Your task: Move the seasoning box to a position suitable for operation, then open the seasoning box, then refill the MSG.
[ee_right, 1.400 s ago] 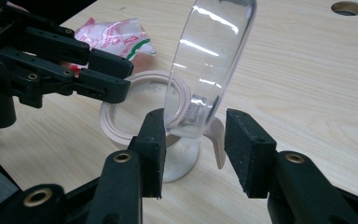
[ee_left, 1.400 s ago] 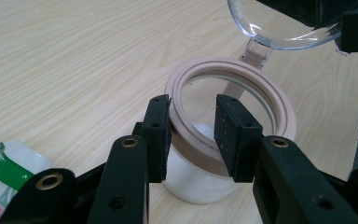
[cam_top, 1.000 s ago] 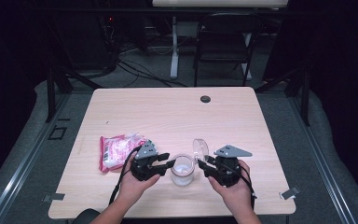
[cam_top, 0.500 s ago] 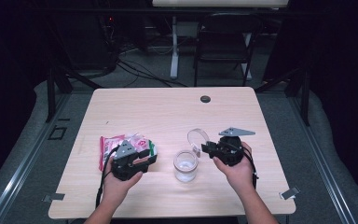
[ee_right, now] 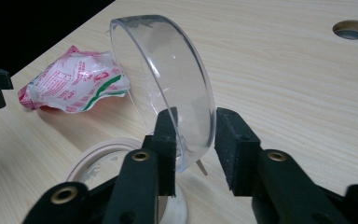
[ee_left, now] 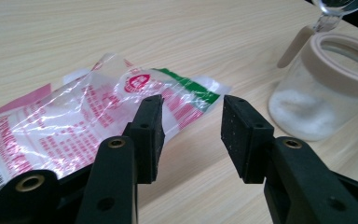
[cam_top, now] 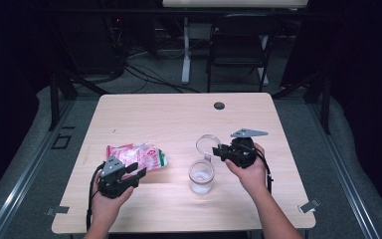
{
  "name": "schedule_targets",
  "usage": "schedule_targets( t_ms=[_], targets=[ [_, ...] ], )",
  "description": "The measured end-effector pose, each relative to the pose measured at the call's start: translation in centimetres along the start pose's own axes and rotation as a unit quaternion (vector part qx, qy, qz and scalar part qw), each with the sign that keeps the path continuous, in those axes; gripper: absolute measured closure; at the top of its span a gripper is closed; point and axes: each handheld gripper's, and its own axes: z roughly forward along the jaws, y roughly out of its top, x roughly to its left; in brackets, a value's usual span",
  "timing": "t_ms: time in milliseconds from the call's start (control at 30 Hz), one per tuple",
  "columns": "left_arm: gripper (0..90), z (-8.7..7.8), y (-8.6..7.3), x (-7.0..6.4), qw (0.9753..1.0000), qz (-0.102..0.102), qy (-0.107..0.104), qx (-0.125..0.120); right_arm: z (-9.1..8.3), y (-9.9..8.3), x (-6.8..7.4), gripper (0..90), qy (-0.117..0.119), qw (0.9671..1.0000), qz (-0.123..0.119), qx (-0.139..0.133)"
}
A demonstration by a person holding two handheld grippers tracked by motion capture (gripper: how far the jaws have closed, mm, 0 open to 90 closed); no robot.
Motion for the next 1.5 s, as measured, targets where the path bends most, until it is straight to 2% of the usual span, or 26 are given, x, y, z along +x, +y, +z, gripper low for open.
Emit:
schedule_targets(
  t_ms=[133, 200, 333, 467, 600, 667, 733, 867, 933, 1067, 1233, 1367, 1500],
  targets=[
    [57.2, 0.1, -0.4, 0.4, 1.0, 0.0, 0.005, 0.006, -0.3, -0.4, 0.0, 61.7, 0.008, 1.0, -0.002, 0.002],
    [55.8, 0.3, -0.5, 0.5, 0.9998, 0.012, 0.011, 0.008, -0.6, -0.8, 0.1, 58.9, 0.012, 0.9999, -0.004, -0.005],
    [51.1, 0.7, -0.5, 0.6, 0.9996, 0.015, 0.022, 0.009, -1.2, -1.6, 0.3, 56.2, 0.021, 0.9997, -0.008, -0.01],
    [48.7, 1.2, -0.4, 0.9, 0.9996, 0.016, 0.023, 0.004, -2.3, -2.6, 0.8, 56.1, 0.018, 0.999, -0.022, -0.033],
    [46.8, 1.5, -0.1, 1.0, 0.999, 0.026, 0.035, -0.004, -3.6, -3.5, 0.8, 56.8, 0.007, 0.9979, -0.037, -0.053],
    [46.5, 1.7, 0.0, 1.2, 0.999, 0.028, 0.035, -0.008, -4.2, -4.0, 0.5, 56.5, 0.01, 0.9966, -0.034, -0.074],
    [46.3, 2.0, 0.2, 1.3, 0.9989, 0.031, 0.036, -0.004, -4.5, -4.6, 0.0, 56.8, 0.003, 0.9961, -0.028, -0.083],
    [46.8, 2.7, 0.5, 1.3, 0.9984, 0.041, 0.038, 0.013, -4.7, -6.0, -2.0, 59.6, -0.022, 0.9974, 0.021, -0.066],
    [44.9, 3.1, 0.6, 1.3, 0.9981, 0.043, 0.037, 0.026, -4.8, -6.5, -2.7, 60.7, -0.032, 0.9972, 0.032, -0.059],
    [40.1, 3.8, 0.5, 1.0, 0.9964, 0.061, 0.041, 0.042, -4.6, -7.3, -4.0, 58.3, -0.038, 0.9971, 0.05, -0.042],
    [37.4, 4.3, 0.4, 0.7, 0.9938, 0.082, 0.049, 0.058, -4.6, -7.8, -4.6, 53.4, -0.074, 0.9951, 0.035, -0.056],
    [35.6, 4.4, 0.3, 0.4, 0.9928, 0.09, 0.052, 0.06, -4.2, -8.0, -4.6, 51.5, -0.072, 0.9955, 0.038, -0.048],
    [32.2, 4.6, 0.3, -0.1, 0.9902, 0.111, 0.056, 0.063, -3.8, -8.1, -4.5, 53.3, -0.068, 0.9963, 0.039, -0.036]
  ],
)
